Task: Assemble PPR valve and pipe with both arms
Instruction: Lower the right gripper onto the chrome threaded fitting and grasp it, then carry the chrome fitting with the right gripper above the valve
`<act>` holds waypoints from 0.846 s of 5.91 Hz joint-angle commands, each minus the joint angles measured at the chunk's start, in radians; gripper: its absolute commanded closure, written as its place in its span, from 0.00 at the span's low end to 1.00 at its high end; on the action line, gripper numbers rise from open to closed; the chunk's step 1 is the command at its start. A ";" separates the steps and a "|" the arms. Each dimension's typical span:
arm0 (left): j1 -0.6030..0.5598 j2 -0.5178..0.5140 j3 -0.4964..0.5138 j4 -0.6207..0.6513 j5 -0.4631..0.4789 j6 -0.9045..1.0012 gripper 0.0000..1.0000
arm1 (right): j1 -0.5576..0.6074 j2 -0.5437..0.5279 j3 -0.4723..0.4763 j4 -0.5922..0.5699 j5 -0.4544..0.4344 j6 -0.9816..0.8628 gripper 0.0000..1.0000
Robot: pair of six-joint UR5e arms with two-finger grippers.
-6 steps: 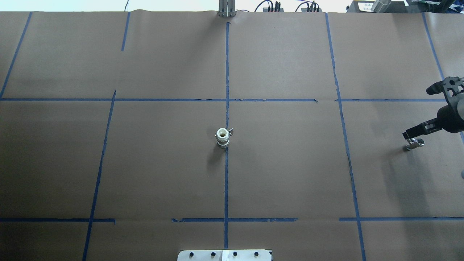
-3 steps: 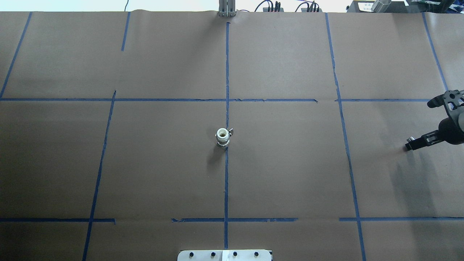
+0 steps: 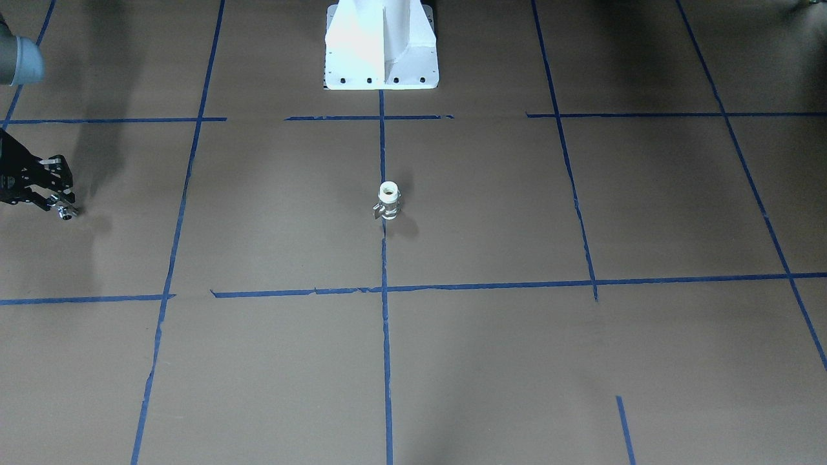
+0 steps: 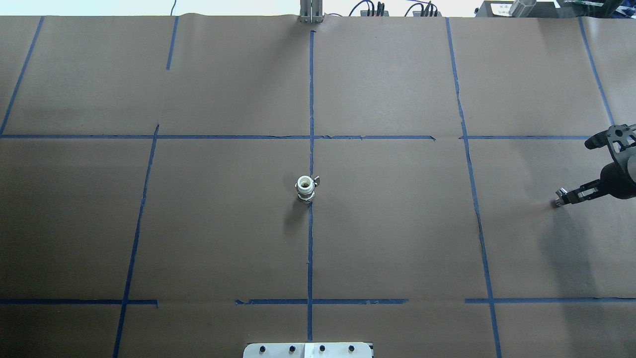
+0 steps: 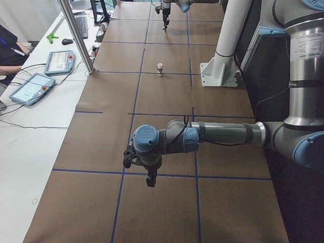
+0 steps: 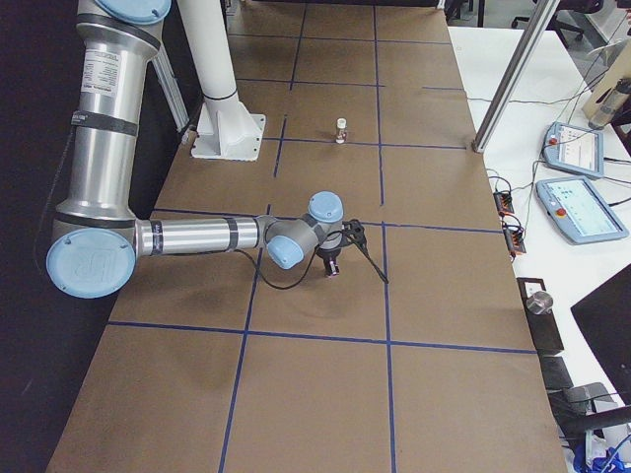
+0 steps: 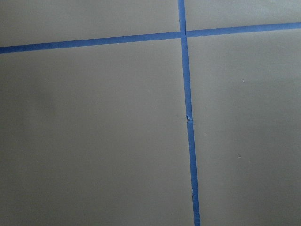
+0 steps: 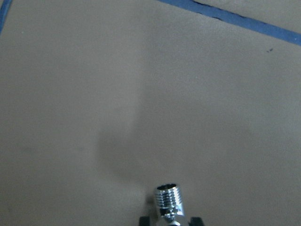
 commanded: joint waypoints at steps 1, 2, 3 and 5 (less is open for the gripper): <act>0.000 -0.001 0.001 0.000 0.001 0.000 0.00 | 0.004 0.004 0.076 -0.012 0.011 0.013 1.00; 0.002 0.001 0.004 0.001 0.002 -0.002 0.00 | 0.000 0.021 0.117 -0.047 0.011 0.050 1.00; 0.000 0.002 0.007 0.003 0.010 -0.002 0.00 | -0.002 0.114 0.163 -0.161 0.012 0.126 1.00; 0.005 0.007 -0.019 -0.011 0.011 -0.073 0.00 | -0.077 0.351 0.240 -0.425 0.008 0.273 0.98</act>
